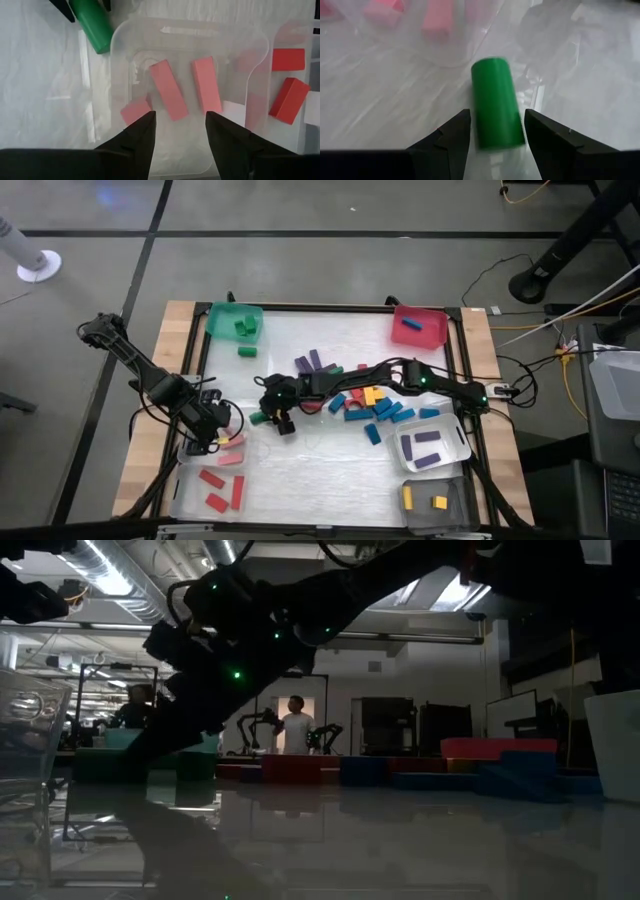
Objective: Sort blocks
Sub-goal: Put the green block into the green bin
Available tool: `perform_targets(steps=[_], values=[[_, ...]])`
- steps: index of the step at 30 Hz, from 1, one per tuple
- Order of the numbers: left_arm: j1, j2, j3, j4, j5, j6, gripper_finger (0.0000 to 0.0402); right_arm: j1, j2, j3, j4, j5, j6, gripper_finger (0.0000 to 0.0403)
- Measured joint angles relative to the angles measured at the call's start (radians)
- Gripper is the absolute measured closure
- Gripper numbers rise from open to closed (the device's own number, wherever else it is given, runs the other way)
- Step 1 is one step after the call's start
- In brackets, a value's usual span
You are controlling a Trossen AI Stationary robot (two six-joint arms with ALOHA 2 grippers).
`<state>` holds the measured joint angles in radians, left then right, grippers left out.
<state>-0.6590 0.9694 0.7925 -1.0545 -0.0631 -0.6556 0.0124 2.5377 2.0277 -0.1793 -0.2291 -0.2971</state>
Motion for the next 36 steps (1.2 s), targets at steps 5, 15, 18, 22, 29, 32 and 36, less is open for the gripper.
perform_targets(steps=[5,15,18,22,29,32,36], values=[[0.0,0.0,0.0,0.0,0.0,-0.002,0.024,0.0,0.012,0.002,0.004,0.0,0.006,0.0217],[0.0,0.0,0.0,-0.003,-0.002,0.004,0.024,0.001,0.015,0.002,0.009,0.0,0.035,0.0223],[0.0,0.0,0.0,-0.003,-0.002,-0.004,0.024,0.001,0.015,0.002,0.008,0.0,0.037,0.0245],[0.0,0.0,0.0,-0.003,-0.002,-0.051,0.024,0.0,0.02,0.065,-0.052,0.0,0.069,0.0274],[0.0,0.0,0.0,0.001,-0.002,-0.134,0.024,-0.018,0.02,0.277,-0.205,0.012,0.052,0.0256],[0.0,-0.001,0.0,0.003,-0.002,-0.176,0.024,-0.043,0.014,0.33,-0.251,0.036,0.033,0.0249],[0.0,-0.002,0.0,0.035,-0.002,-0.209,0.024,-0.093,-0.017,0.316,-0.229,0.036,0.031,0.0261]])
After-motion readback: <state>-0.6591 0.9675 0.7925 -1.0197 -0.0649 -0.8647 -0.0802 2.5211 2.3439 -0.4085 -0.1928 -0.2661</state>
